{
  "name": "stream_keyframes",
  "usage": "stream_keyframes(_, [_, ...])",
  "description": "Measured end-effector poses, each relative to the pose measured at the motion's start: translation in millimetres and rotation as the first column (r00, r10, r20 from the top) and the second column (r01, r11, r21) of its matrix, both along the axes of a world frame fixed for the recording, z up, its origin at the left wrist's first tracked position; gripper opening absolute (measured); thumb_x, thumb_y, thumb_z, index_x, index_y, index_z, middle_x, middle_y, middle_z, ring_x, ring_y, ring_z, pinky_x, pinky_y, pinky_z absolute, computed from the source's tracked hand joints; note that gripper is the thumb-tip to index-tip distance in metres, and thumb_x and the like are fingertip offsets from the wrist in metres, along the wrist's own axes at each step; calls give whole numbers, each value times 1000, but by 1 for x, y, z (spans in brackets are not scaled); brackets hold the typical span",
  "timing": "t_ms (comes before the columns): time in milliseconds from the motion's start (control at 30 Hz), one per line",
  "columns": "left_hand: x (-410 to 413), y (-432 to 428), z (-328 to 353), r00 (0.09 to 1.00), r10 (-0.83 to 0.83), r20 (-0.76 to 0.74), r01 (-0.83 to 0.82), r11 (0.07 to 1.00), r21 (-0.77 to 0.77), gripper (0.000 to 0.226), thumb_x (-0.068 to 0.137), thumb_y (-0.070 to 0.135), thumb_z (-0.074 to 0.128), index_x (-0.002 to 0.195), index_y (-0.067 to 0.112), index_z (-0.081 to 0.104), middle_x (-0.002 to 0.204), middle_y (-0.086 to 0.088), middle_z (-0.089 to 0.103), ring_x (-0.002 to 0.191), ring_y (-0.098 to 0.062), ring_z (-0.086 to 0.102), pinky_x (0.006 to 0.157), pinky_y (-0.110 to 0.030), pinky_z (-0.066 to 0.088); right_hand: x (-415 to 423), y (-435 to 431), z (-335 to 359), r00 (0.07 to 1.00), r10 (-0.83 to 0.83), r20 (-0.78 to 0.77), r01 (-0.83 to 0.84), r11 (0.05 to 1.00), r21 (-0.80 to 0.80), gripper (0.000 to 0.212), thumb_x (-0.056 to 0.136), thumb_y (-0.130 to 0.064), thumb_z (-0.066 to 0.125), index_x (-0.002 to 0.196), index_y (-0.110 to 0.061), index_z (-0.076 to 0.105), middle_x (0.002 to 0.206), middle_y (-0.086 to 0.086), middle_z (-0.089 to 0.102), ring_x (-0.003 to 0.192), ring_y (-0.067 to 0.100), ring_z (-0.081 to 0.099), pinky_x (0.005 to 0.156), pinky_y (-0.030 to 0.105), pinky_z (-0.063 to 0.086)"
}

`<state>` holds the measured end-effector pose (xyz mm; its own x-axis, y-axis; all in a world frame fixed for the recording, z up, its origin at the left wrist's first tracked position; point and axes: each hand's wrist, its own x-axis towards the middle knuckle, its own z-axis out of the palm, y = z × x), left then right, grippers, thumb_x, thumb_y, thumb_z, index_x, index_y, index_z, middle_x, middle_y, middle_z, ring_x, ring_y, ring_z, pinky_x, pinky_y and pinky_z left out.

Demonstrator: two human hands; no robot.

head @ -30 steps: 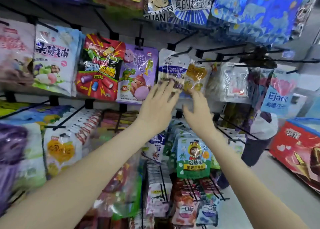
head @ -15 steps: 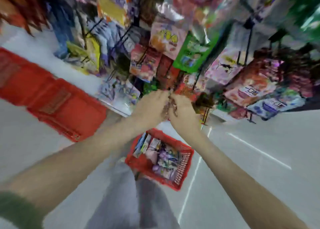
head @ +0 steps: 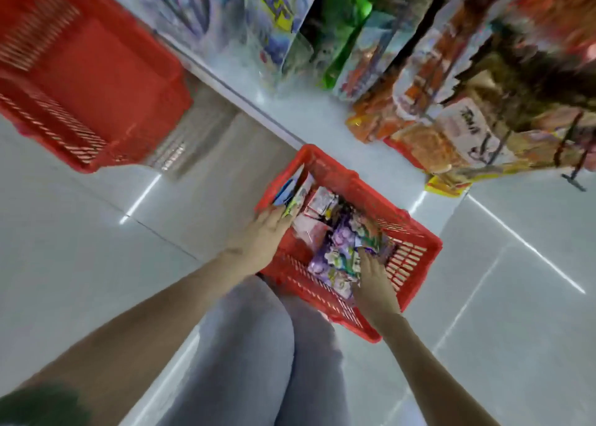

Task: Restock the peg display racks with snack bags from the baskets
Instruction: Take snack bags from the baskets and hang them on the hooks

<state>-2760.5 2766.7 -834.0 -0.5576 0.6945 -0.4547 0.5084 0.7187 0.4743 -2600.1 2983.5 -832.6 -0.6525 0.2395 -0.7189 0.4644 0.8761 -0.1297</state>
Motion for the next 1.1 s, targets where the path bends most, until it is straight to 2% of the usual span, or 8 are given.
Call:
stream_keyframes(133, [4, -4, -110, 931, -223, -289, 231, 973, -6, 52, 77, 8, 44, 129, 6, 48, 121, -22, 63, 117, -34, 51, 104, -45, 38, 24, -2, -108, 991, 119, 57, -126, 982, 141, 103, 81, -38, 68, 152, -20, -5, 158, 15, 15, 146, 37, 12, 116, 53, 13])
stream_keyframes(333, [-4, 7, -169, 806, -330, -492, 323, 941, -102, 52, 90, 11, 25, 132, 5, 56, 144, -18, 45, 135, -33, 42, 115, -44, 24, 13, -5, -209, 872, 415, 260, -468, 862, 192, 106, 93, -19, 53, 127, -20, -47, 147, 14, -35, 139, 40, -25, 112, 62, -2])
stream_keyframes(500, [6, 10, -182, 753, -322, -573, 289, 945, -151, 54, 91, 8, 21, 138, 2, 47, 151, -20, 35, 140, -36, 31, 118, -47, 19, 3, 10, -232, 915, 365, 172, -395, 896, 201, 95, 95, -6, 48, 136, -20, -38, 160, 17, -3, 142, 43, 16, 114, 50, 27])
stream_keyframes(633, [13, 11, -170, 764, -314, -563, 327, 942, -81, 47, 81, 6, 50, 127, 3, 58, 147, -20, 41, 137, -36, 37, 116, -44, 15, -19, 25, -204, 952, 285, 110, -298, 947, 124, 100, 87, 6, 53, 149, -18, -21, 160, 9, 9, 132, 33, 41, 90, 39, 52])
stream_keyframes(800, [13, 12, -96, 914, -162, -371, 210, 973, 93, 50, 71, 4, 73, 121, 4, 64, 138, -23, 50, 128, -38, 48, 108, -47, 30, -49, 14, -98, 944, 198, -263, -180, 980, 91, 98, 75, 16, 54, 150, -26, 6, 134, 15, 55, 82, 34, 64, 57, 38, 51])
stream_keyframes(900, [3, 14, -24, 988, 137, -74, -117, 967, 228, 52, 81, 15, 69, 130, 3, 56, 138, -25, 47, 124, -41, 50, 105, -50, 41, -70, -4, -1, 848, -105, -519, 37, 989, -141, 81, 81, 11, 57, 148, -25, 29, 115, 15, 66, 77, 33, 66, 64, 40, 56])
stream_keyframes(1000, [-24, 13, 67, 844, 440, 308, -513, 829, 223, 74, 79, 35, 65, 141, 5, 39, 142, -14, 41, 126, -31, 45, 104, -37, 37, -103, -16, 110, 709, -537, -457, 341, 828, -444, 50, 93, -4, 53, 136, -28, 50, 103, -3, 67, 91, 18, 64, 83, 35, 53])
stream_keyframes(1100, [-63, 5, 174, 660, 492, 568, -691, 694, 201, 81, 76, 46, 71, 140, 16, 31, 130, 3, 38, 118, -10, 39, 95, -22, 32, -144, -27, 228, 580, -681, -448, 336, 700, -630, 31, 91, -2, 60, 103, -30, 61, 97, -9, 66, 89, -3, 64, 83, 19, 51])
